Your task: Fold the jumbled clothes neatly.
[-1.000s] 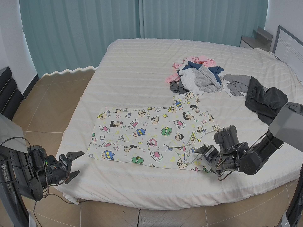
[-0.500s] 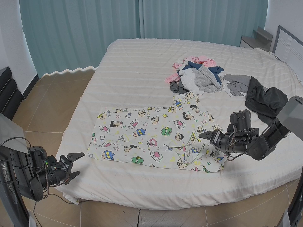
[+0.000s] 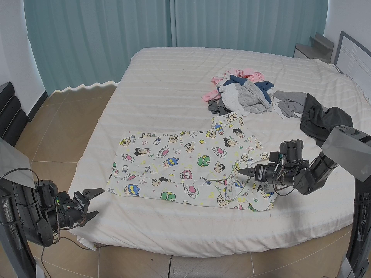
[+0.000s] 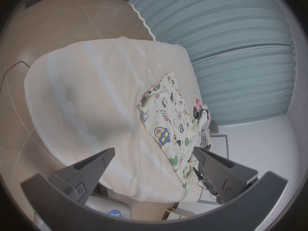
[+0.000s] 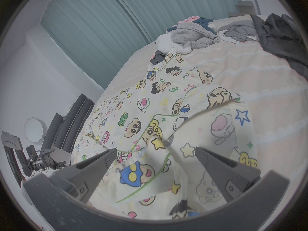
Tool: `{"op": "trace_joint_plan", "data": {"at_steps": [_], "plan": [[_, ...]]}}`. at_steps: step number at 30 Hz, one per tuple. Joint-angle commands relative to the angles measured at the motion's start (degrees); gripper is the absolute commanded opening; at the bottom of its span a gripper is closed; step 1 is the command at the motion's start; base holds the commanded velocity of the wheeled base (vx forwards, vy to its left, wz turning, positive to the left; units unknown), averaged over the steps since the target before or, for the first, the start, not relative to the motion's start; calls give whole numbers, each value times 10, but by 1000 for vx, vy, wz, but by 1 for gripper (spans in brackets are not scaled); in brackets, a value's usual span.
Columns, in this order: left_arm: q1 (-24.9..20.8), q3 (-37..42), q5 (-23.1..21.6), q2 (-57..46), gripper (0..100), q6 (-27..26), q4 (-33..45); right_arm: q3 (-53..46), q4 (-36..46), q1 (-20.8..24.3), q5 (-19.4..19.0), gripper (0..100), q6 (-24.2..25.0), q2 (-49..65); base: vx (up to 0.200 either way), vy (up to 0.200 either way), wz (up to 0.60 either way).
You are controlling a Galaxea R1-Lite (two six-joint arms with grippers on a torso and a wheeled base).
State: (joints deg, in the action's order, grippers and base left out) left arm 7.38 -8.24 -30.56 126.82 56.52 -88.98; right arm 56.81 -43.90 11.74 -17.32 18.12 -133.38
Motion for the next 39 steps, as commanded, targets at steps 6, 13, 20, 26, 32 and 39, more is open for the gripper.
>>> {"op": "trace_joint_plan", "data": {"at_steps": [6, 13, 20, 26, 32, 39], "plan": [[0, 1, 0, 1, 100, -5, -10, 22, -3, 2, -3, 100, -3, -40, 0, 0, 0], [0, 2, 1, 1, 100, -5, -10, 37, -12, 3, 3, 0, 1, -57, 0, 0, 0], [0, 2, 0, 1, 100, -5, -10, 36, -15, -2, 13, 0, 0, -47, 0, 0, 0], [0, 2, 0, 1, 100, -5, -10, 23, -49, -11, 18, 0, 4, -31, 0, 0, 0], [0, 2, 1, 1, 100, -6, -10, -4, -71, -12, 19, 0, 4, -4, 0, 0, 0], [0, 2, 1, 1, 100, -6, -10, -102, -192, -8, 15, 0, 4, 27, 0, 0, 0]]}}
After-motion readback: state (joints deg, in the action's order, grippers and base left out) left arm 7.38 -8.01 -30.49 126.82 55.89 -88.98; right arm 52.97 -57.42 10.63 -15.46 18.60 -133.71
